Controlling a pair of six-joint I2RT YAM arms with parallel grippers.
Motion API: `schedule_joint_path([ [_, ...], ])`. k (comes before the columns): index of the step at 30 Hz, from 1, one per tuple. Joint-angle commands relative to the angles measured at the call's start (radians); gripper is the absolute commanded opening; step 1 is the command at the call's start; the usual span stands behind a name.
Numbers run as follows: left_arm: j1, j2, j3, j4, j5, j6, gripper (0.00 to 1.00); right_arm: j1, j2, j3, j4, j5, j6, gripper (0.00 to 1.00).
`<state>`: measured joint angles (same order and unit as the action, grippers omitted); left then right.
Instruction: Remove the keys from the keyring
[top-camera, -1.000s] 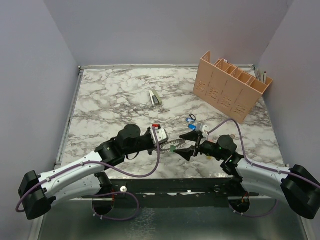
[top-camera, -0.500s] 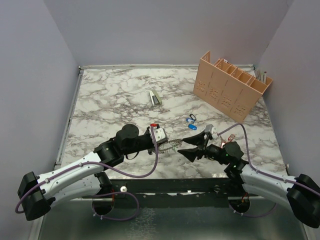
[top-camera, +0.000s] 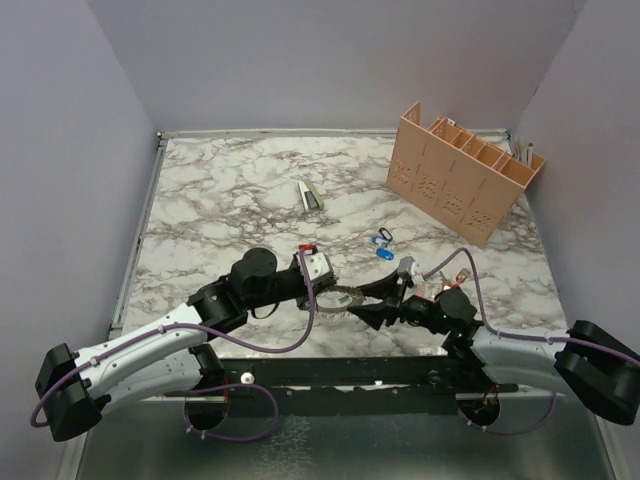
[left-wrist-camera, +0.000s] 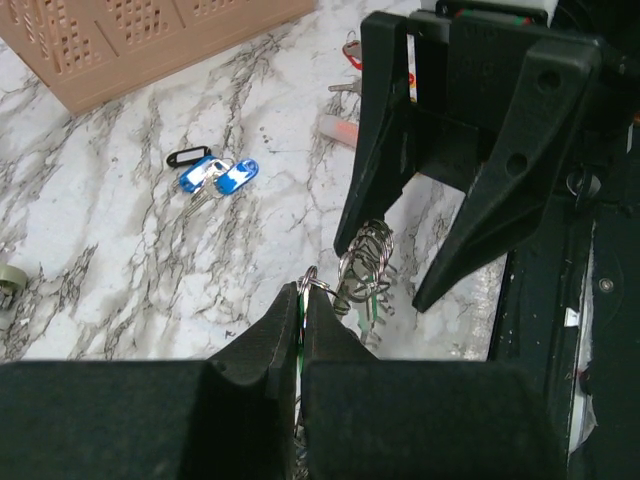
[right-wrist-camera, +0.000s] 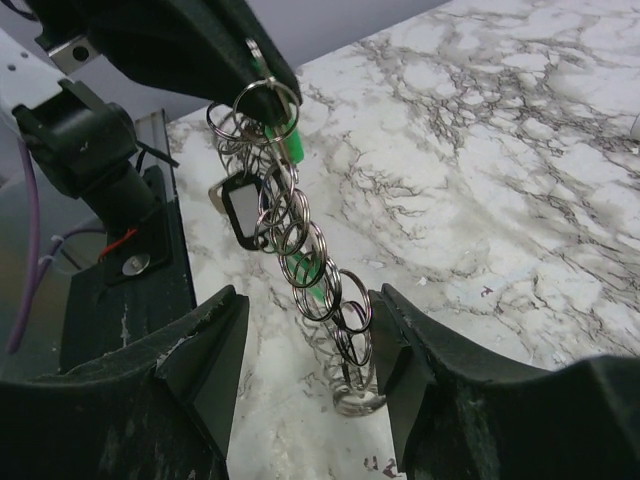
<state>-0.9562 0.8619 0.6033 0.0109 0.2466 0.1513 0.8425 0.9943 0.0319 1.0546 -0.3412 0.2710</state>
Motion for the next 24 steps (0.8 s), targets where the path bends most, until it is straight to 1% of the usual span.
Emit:
schedule_joint_path([
  [1, 0.008, -0.004, 0.019, 0.069, 0.023, -0.044, 0.0, 0.122, 0.059, 0.004, 0.107, 0.193, -0.111, 0.58],
  [5, 0.008, -0.002, 0.021, 0.073, 0.024, -0.061, 0.0, 0.197, 0.107, 0.003, 0.15, 0.379, -0.181, 0.6],
  [8, 0.01, -0.003, 0.021, 0.073, 0.021, -0.064, 0.0, 0.236, 0.132, 0.003, 0.171, 0.483, -0.214, 0.61],
  [11, 0.011, -0.008, 0.021, 0.065, 0.004, -0.061, 0.0, 0.247, 0.112, -0.015, 0.181, 0.555, -0.214, 0.68],
  [16, 0.017, -0.024, 0.018, 0.064, -0.018, -0.061, 0.0, 0.25, -0.021, -0.005, -0.007, 0.558, -0.228, 0.76],
  [19, 0.024, -0.018, 0.018, 0.066, -0.022, -0.065, 0.0, 0.25, -0.089, -0.009, -0.077, 0.552, -0.246, 0.8],
  [24, 0.034, -0.005, 0.021, 0.073, -0.031, -0.09, 0.0, 0.256, -0.105, 0.012, -0.172, 0.502, -0.302, 0.81],
])
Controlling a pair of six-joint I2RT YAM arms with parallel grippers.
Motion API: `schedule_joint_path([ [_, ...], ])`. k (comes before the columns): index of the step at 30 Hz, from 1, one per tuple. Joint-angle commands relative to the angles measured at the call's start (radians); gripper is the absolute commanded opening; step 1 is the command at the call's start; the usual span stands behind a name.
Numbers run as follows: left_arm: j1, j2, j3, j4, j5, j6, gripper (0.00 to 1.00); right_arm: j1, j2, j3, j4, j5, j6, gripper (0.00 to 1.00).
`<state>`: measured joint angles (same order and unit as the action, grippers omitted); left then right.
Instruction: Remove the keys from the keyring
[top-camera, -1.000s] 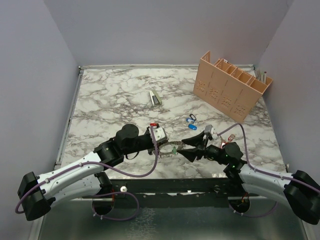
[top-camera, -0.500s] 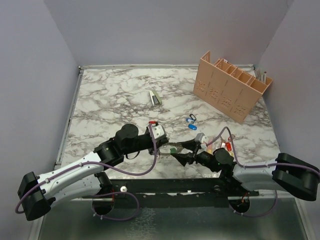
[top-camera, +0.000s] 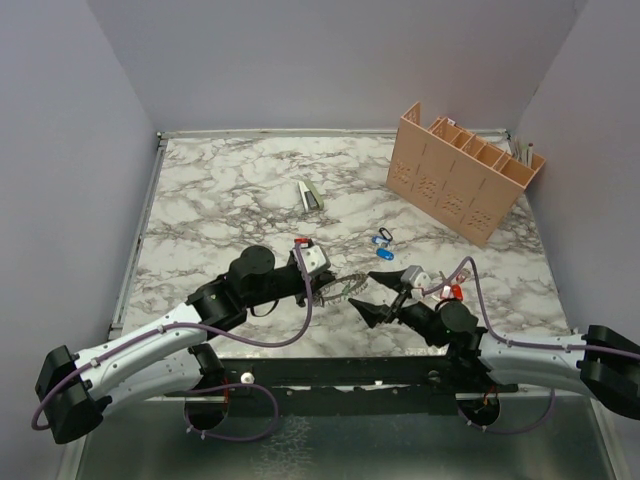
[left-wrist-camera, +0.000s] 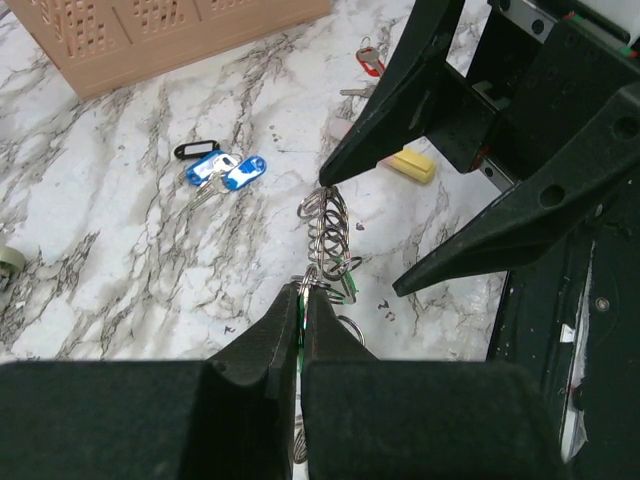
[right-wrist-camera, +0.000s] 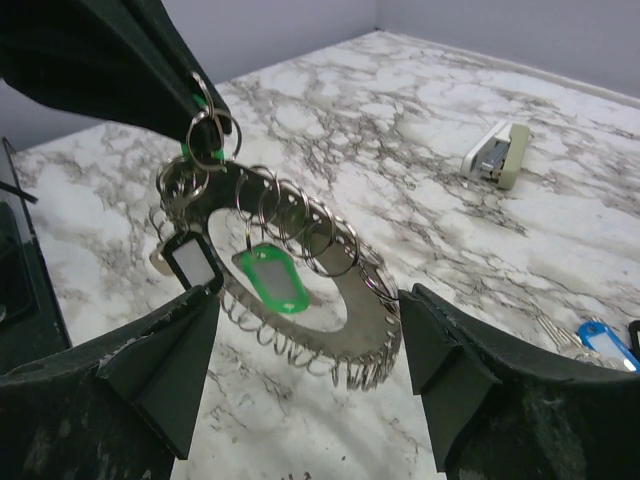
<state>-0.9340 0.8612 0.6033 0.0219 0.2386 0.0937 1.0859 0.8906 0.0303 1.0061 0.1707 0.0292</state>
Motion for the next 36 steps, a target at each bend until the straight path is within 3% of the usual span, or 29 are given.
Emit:
schedule_joint_path([
  [1, 0.014, -0.002, 0.021, 0.064, -0.025, -0.04, 0.0, 0.02, 0.001, 0.009, -0.109, -0.005, -0.059, 0.81],
  [9, 0.019, 0.008, 0.018, 0.079, -0.032, -0.073, 0.0, 0.109, 0.086, 0.029, -0.005, 0.121, -0.118, 0.79],
  [17, 0.021, 0.01, 0.019, 0.085, -0.027, -0.089, 0.0, 0.22, 0.315, 0.063, 0.265, 0.412, -0.216, 0.77],
  [29, 0.023, 0.013, 0.018, 0.092, -0.02, -0.115, 0.0, 0.235, 0.532, 0.134, 0.495, 0.445, -0.301, 0.66],
  [36, 0.023, 0.019, 0.019, 0.099, -0.014, -0.133, 0.0, 0.283, 0.73, 0.174, 0.706, 0.571, -0.394, 0.64],
])
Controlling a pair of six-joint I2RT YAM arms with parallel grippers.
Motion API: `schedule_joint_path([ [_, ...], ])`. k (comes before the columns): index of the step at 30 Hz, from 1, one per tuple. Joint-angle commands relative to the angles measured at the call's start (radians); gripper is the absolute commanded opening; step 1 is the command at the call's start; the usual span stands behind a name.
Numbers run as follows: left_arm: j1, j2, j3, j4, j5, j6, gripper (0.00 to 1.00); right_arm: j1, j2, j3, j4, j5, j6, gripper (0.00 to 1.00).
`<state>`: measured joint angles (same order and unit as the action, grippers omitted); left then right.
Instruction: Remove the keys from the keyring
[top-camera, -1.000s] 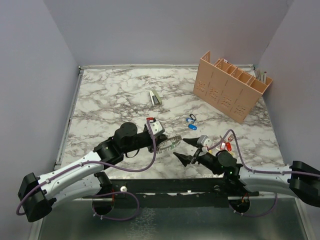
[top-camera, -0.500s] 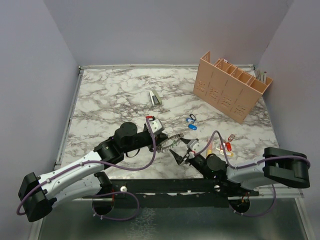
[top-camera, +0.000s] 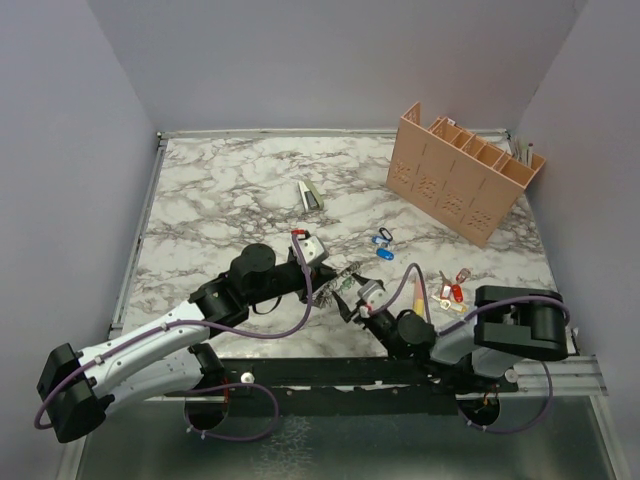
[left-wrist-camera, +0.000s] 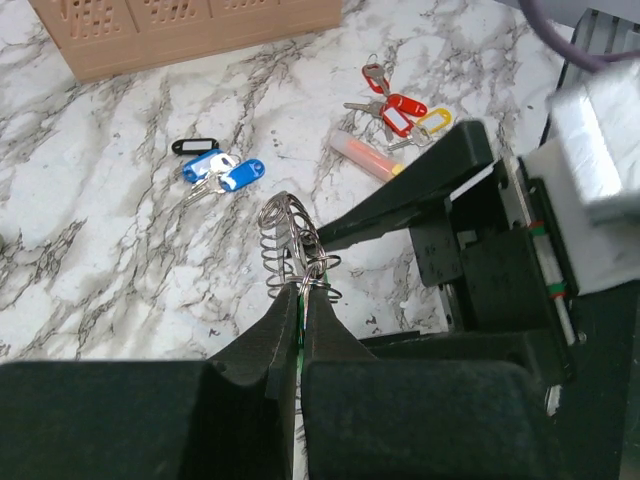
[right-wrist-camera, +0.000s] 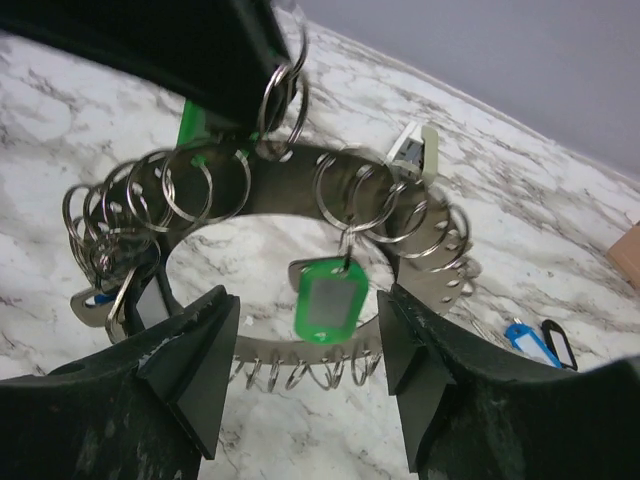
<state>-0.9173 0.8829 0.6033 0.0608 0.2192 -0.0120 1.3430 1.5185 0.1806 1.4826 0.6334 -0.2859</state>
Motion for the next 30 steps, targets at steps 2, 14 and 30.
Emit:
schedule_joint_path([
  [2, 0.006, -0.003, 0.019, 0.062, 0.007, -0.028, 0.0, 0.041, 0.147, 0.047, 0.256, 0.153, -0.106, 0.64],
  [14, 0.006, -0.004, 0.018, 0.064, 0.025, -0.032, 0.0, 0.047, 0.143, 0.081, 0.257, 0.25, -0.105, 0.61],
  [30, 0.009, -0.004, 0.021, 0.052, 0.008, -0.027, 0.0, 0.048, 0.057, 0.042, 0.257, 0.188, -0.115, 0.09],
])
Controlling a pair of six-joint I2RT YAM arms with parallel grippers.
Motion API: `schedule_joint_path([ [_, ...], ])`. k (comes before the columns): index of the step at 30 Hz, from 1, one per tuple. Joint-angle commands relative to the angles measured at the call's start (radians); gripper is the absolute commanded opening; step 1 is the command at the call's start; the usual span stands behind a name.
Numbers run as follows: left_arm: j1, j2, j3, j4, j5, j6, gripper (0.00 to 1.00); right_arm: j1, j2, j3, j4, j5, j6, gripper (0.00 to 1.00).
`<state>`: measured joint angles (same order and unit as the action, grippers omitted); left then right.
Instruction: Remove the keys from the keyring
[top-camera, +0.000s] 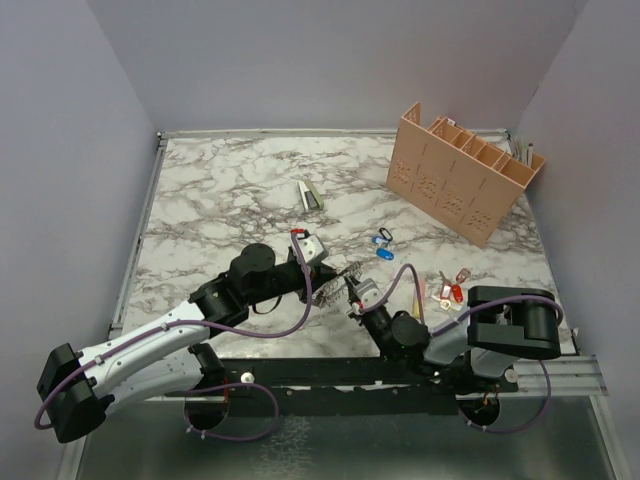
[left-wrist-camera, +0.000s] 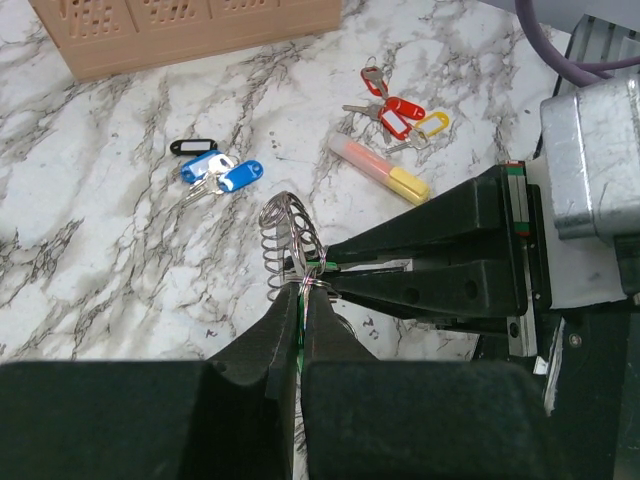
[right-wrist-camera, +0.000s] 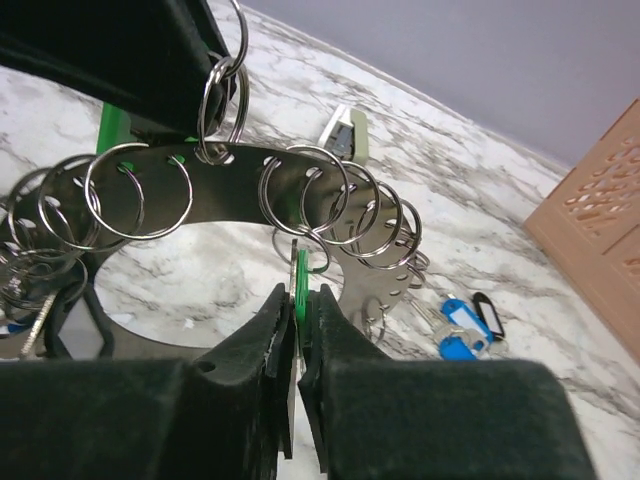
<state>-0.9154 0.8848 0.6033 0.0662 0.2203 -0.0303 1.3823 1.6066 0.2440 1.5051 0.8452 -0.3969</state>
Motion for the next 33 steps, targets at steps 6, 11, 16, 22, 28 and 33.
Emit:
schedule_joint_path([
  [6, 0.017, -0.014, 0.023, 0.037, -0.019, -0.006, 0.0, 0.008, -0.124, -0.08, 0.19, -0.065, 0.011, 0.01],
  [11, 0.025, 0.008, 0.029, 0.001, -0.015, 0.02, 0.0, 0.008, -0.372, -0.07, -0.233, -0.143, 0.131, 0.01],
  [16, 0.028, 0.039, 0.029, -0.003, -0.034, -0.013, 0.0, 0.008, -0.633, -0.021, -0.7, -0.212, 0.224, 0.01],
  [22, 0.026, 0.038, -0.087, 0.208, -0.068, -0.229, 0.0, 0.008, -0.802, 0.156, -1.275, -0.32, 0.246, 0.01],
  [28, 0.019, 0.004, -0.246, 0.421, -0.133, -0.305, 0.0, 0.006, -0.801, 0.351, -1.689, -0.392, 0.284, 0.01],
  [33, 0.012, -0.04, -0.327, 0.505, -0.186, -0.303, 0.11, 0.0, -0.683, 0.496, -1.908, -0.428, 0.342, 0.01],
])
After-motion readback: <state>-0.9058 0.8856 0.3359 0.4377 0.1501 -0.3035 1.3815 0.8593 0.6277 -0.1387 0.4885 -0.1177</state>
